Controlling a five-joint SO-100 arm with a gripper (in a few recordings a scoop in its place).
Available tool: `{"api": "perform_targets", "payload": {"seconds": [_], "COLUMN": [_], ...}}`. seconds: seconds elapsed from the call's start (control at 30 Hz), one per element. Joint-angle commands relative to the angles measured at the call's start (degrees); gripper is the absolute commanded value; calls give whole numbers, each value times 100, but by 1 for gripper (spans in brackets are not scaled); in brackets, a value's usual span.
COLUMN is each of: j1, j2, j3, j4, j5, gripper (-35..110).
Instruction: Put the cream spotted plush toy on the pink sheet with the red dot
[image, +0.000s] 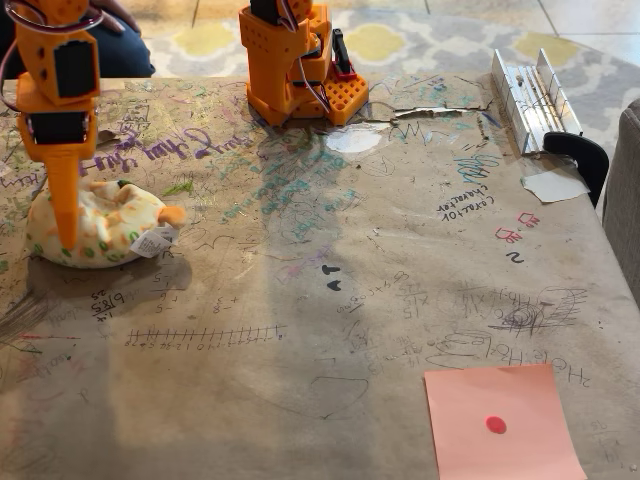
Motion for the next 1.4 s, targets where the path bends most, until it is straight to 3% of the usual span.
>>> {"api": "perform_targets", "payload": {"seconds": [0.0, 0.43, 0.77, 1.07, 1.37], "j1": [141, 580, 193, -712, -272], "j2": [316, 1020, 650, -624, -2575], "j3": [105, 624, 352, -1433, -3744], "j4": [-35, 404, 176, 1450, 3428], "j5": [-325, -1503, -1169, -123, 88], "gripper": [46, 46, 45, 45, 43]}}
